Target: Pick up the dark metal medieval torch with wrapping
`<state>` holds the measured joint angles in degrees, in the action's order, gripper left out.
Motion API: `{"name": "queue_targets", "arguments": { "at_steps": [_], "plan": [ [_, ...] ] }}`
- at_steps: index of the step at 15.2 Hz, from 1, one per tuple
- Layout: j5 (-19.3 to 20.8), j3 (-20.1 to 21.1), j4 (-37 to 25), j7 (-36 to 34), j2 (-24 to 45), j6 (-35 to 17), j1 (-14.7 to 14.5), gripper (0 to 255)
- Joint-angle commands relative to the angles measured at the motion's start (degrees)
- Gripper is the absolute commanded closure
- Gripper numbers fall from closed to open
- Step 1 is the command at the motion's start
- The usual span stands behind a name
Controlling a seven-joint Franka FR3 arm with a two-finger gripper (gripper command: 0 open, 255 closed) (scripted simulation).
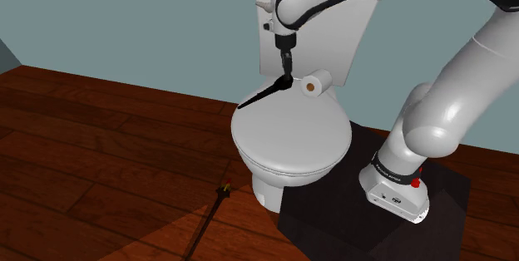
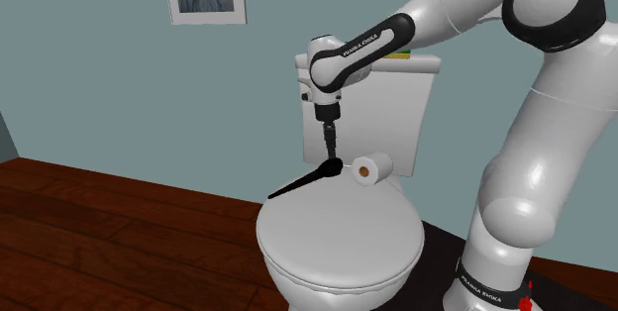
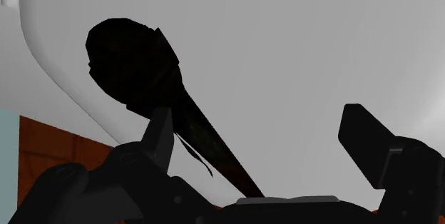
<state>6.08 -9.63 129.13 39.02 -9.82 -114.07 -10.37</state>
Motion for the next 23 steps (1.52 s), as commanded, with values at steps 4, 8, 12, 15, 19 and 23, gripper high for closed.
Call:
{"name": "queue_targets", "arguments": {
  "at_steps": [4,8,12,15,19,23],
  "plan": [
    [1.9,0.3,-4.3,9.9,10.0,-6.2,-1.3,0],
    [3.3,1.2,-7.8,15.7,17.0,-10.3,-2.0,0],
    [3.4,1.2,-6.7,15.4,18.7,-13.1,-1.9,0],
    [3.4,1.2,-6.0,15.2,20.1,-15.2,-1.8,0],
    [3.4,1.3,-5.8,15.1,20.4,-15.6,-1.8,255],
    [3.4,1.3,-5.8,15.1,20.4,-15.6,-1.9,255]
  ]
}}
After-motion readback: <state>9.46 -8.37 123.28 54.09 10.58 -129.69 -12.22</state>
